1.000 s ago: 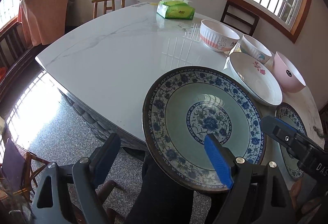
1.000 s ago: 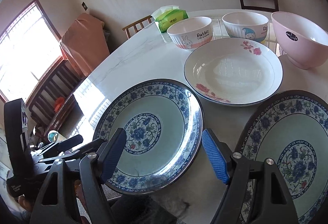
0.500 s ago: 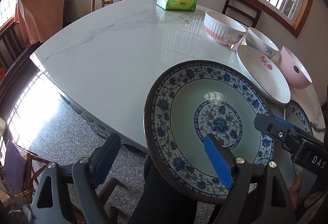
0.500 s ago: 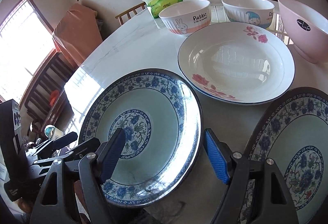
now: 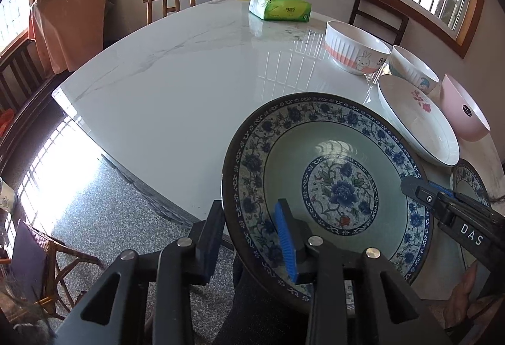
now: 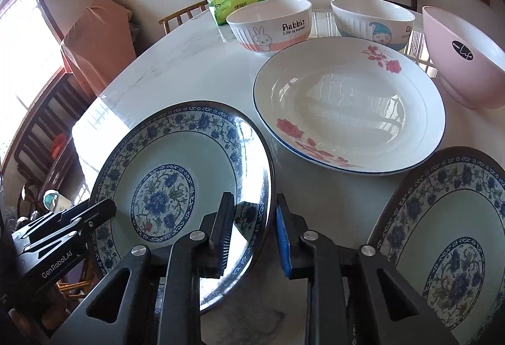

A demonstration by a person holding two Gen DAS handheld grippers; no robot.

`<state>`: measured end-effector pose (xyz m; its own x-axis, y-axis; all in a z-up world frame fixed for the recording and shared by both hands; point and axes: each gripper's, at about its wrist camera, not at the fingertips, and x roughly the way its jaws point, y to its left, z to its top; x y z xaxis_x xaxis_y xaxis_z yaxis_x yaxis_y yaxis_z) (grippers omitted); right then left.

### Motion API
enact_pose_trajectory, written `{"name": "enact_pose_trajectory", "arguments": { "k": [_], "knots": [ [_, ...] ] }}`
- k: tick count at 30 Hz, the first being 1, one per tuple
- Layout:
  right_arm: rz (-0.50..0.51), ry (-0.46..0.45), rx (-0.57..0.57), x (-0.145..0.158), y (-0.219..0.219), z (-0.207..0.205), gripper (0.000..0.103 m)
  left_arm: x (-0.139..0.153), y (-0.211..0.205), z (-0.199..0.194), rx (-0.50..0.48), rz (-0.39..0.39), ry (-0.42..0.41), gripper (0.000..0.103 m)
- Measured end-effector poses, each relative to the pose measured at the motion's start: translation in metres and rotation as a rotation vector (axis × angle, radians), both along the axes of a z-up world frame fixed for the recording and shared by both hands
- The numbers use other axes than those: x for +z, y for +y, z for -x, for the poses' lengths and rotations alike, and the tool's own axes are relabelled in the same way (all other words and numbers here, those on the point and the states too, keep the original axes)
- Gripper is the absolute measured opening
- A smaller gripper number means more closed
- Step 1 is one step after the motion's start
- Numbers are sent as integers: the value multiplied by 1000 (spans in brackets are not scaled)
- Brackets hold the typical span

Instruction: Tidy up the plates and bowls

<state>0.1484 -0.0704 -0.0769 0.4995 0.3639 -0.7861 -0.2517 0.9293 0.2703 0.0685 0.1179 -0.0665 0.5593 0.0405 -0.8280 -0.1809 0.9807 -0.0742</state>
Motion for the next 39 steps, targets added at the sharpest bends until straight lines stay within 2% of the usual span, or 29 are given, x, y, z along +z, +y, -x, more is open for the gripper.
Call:
{"name": "enact_pose_trajectory", "arguments": {
  "k": [19,28,34,35,39],
  "knots": [
    [-19,-44,31,4,57,-51,24,11,58,-45,107,-23,-35,30],
    [6,-54,39,-1,71,-58,24,-1,71,-60,127,-30,-15,29],
    [-7,-58,39,1,72,-59,25,2,73,-58,133,-50,-50,28],
    [-8,-73,29,4,70,-55,25,4,73,-56,135,-51,-65,29],
    [-13,-168,7,26,58,-35,32,17,67,-42,155,-135,-126,32]
  ]
}}
